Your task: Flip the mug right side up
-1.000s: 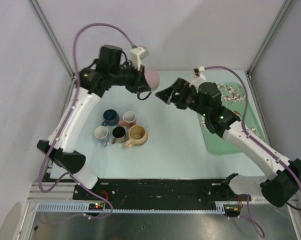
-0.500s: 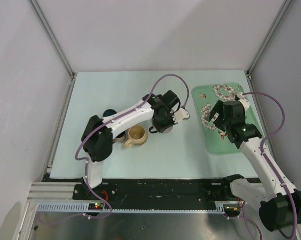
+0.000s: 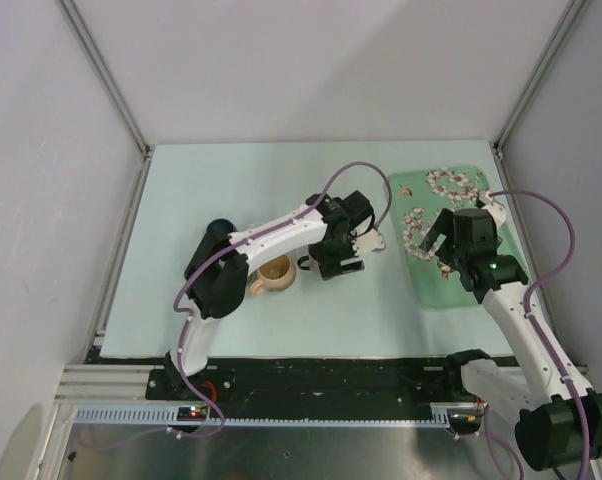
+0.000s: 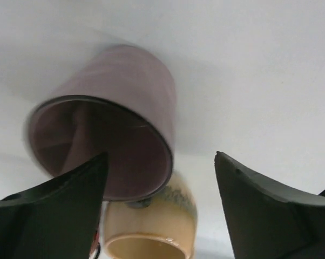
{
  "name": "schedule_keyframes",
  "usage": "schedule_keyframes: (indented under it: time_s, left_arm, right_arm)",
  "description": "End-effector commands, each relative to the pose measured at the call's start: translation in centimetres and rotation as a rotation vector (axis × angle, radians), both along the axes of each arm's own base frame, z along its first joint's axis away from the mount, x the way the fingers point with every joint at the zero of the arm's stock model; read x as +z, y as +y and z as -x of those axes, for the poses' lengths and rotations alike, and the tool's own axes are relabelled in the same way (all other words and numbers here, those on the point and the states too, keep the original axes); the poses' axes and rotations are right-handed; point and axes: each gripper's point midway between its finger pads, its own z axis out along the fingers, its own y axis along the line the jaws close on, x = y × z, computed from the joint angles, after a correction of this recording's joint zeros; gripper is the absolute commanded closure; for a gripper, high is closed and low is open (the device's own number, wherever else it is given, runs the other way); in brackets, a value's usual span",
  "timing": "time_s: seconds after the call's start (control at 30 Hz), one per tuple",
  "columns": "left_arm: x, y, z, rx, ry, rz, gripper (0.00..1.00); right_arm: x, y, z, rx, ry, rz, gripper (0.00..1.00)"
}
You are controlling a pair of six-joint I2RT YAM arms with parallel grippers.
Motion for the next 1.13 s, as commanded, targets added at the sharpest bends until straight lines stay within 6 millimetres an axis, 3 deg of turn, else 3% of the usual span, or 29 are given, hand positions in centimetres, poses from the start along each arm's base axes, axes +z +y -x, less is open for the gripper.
schedule_keyframes:
  time_s: [0.0, 0.17, 0.27, 0.3, 0.33, 0.37, 0.4, 0.47, 0.57, 0.63, 0.7, 0.73, 0.77, 0.8, 0.93, 1.1]
  left_arm:
    - [7.2, -1.5, -1.6, 0.046, -0.096, 0.117, 0.08]
    - [17.3, -1.8, -3.6, 0.2, -0.201, 0.334, 0.01]
    - [23.6, 1.1, -4.8, 0.33, -0.262, 0.498, 0.0]
    - [24.7, 3.1, -5.6, 0.398, -0.282, 0.526, 0.0]
    - [27.1, 5.0, -5.9, 0.448, -0.338, 0.59, 0.0]
    - [27.8, 7.4, -7.1, 0.517, -0.384, 0.619, 0.0]
    - [29.7, 10.1, -7.1, 0.567, -0.451, 0.667, 0.0]
    - [30.6, 16.1, -7.8, 0.694, -0.584, 0.697, 0.0]
    - [28.1, 25.0, -7.9, 0.884, -0.739, 0.627, 0.0]
    - [25.2, 30.1, -6.7, 1.012, -0.789, 0.581, 0.0]
    - [22.7, 34.0, -4.5, 1.119, -0.816, 0.576, 0.0]
    - [20.5, 35.4, -3.4, 1.164, -0.806, 0.554, 0.0]
    - [19.8, 36.7, -2.3, 1.192, -0.84, 0.548, 0.0]
    - [17.9, 37.4, -1.3, 1.221, -0.839, 0.533, 0.0]
    - [14.3, 38.0, 1.3, 1.298, -0.881, 0.603, 0.0]
    - [10.1, 37.4, 1.4, 1.412, -0.857, 0.72, 0.0]
  right_arm:
    - [0.5, 0.0, -1.0, 0.037, -0.038, 0.008, 0.01]
    - [1.4, 0.4, -2.2, 0.107, -0.093, 0.033, 0.01]
    - [2.2, 0.5, -3.0, 0.135, -0.141, 0.05, 0.01]
    - [2.5, 0.6, -3.2, 0.144, -0.155, 0.057, 0.01]
    - [2.8, 0.6, -3.5, 0.15, -0.175, 0.063, 0.0]
    - [3.0, 0.6, -3.7, 0.158, -0.19, 0.069, 0.01]
    - [3.2, 0.6, -4.0, 0.161, -0.21, 0.074, 0.01]
    - [3.5, 0.5, -4.5, 0.155, -0.245, 0.084, 0.01]
    - [3.6, 0.1, -5.1, 0.119, -0.269, 0.078, 0.01]
    - [3.4, 0.2, -5.5, 0.115, -0.271, 0.069, 0.01]
    - [2.9, 0.3, -5.7, 0.111, -0.259, 0.067, 0.01]
    - [2.6, 0.3, -5.8, 0.115, -0.25, 0.068, 0.01]
    - [2.1, 0.4, -5.8, 0.122, -0.239, 0.068, 0.01]
    - [1.5, 0.5, -5.8, 0.134, -0.223, 0.073, 0.01]
    - [-0.4, 0.5, -5.3, 0.162, -0.179, 0.097, 0.01]
    - [-2.1, -0.5, -4.3, 0.124, -0.19, 0.123, 0.01]
